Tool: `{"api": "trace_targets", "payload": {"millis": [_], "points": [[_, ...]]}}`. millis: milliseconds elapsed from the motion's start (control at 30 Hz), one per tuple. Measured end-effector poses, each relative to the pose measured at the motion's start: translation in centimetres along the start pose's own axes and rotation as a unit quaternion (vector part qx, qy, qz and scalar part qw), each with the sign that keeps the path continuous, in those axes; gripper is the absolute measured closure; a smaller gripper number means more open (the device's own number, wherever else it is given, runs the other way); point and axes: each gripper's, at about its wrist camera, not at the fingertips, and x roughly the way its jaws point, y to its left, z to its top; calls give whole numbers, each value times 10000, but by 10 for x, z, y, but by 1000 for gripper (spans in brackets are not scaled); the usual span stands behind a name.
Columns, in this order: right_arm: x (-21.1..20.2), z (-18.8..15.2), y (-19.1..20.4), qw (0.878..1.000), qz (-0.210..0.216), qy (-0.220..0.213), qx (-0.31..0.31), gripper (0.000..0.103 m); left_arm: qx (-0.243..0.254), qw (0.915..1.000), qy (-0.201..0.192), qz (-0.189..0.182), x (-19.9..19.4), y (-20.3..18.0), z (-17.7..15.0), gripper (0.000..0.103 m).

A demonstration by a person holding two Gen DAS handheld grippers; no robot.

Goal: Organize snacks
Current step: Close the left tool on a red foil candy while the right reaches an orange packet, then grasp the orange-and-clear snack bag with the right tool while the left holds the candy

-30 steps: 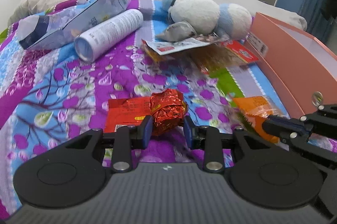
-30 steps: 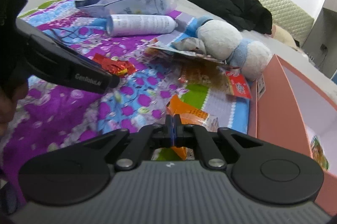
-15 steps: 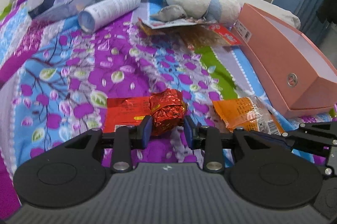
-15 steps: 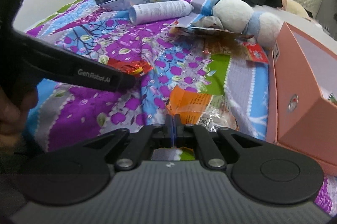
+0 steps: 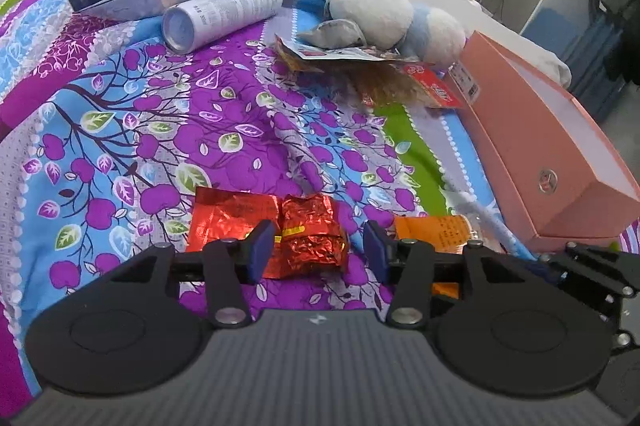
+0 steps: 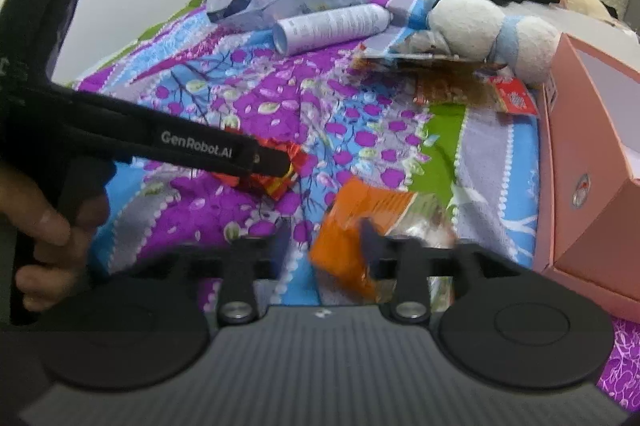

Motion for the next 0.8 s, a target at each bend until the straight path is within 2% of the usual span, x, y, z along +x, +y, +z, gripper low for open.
{"api": "trace_targets", "payload": {"millis": [100,233,333,400,433,700,800], "points": [[0,3,-4,10000,-33,-71,55,55,-34,10000,45,-1,4,2,0,48],[5,7,-21,9989,-305,-117,349,54,-7,10000,63,10,8,2,0,49],[13,7,-33,9977,-361,-44,580,49,21,10000,92,16,13,2,-1,49],[18,7,-37,9972,-390,-19,645,35,102,9998,155,58,18,1,-1,49],[20,6,-39,9967,-416,4,699,33,162,9997,185,77,20,0,-1,49],[36,1,-58,9900,-477,123,1322,31,250,9994,133,177,30,0,0,51],[36,1,-58,9906,-461,146,1276,31,263,9994,108,213,29,0,0,55]]}}
